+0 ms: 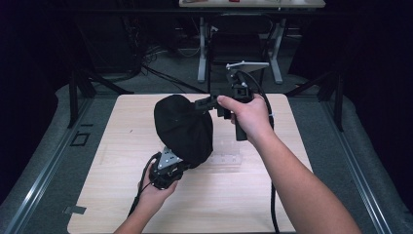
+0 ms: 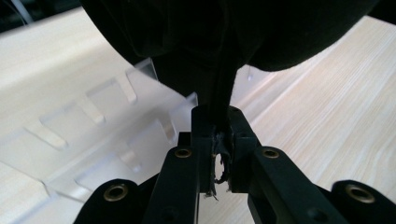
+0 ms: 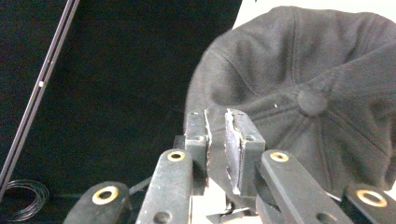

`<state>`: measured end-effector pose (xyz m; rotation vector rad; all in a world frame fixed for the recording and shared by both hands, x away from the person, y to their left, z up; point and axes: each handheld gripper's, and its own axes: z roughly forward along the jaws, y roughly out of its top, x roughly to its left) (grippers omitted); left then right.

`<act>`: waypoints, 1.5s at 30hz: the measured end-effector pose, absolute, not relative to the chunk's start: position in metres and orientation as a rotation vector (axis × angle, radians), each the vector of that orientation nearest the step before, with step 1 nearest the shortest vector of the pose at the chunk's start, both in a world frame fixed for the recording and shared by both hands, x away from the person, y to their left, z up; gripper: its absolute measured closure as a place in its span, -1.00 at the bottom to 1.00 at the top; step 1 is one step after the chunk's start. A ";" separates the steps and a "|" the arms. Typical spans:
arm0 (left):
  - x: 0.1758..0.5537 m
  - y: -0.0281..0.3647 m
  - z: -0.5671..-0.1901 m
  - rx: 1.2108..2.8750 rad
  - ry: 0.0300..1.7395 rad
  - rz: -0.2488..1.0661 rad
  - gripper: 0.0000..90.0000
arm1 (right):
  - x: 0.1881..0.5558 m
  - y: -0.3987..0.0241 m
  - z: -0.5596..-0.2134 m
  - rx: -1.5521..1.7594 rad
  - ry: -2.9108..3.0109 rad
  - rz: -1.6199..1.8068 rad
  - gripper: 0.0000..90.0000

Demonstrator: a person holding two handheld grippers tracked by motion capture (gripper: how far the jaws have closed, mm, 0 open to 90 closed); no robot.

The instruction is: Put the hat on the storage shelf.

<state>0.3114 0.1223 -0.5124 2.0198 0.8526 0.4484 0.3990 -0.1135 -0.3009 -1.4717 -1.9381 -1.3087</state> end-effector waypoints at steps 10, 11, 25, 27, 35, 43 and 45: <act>0.311 0.126 -0.516 2.016 0.859 0.451 0.88 | 0.397 -0.122 -0.301 -1.492 -1.929 -1.318 0.77; 0.311 0.127 -0.517 2.013 0.862 0.452 0.87 | 0.397 -0.123 -0.302 -1.493 -1.930 -1.320 0.77; 0.311 0.139 -0.528 1.942 0.929 0.362 0.82 | 0.390 -0.145 -0.300 -1.562 -1.993 -1.332 0.72; 0.312 0.143 -0.529 1.953 0.927 0.364 0.73 | 0.388 -0.150 -0.301 -1.566 -2.003 -1.322 0.72; 0.309 0.153 -0.531 1.909 0.981 0.338 0.32 | 0.381 -0.167 -0.309 -1.611 -2.017 -1.305 0.69; 0.301 0.167 -0.527 1.899 0.995 0.339 0.09 | 0.371 -0.183 -0.324 -1.680 -2.092 -1.277 0.66; 0.299 0.172 -0.526 1.897 1.004 0.337 0.09 | 0.369 -0.187 -0.328 -1.689 -2.087 -1.286 0.65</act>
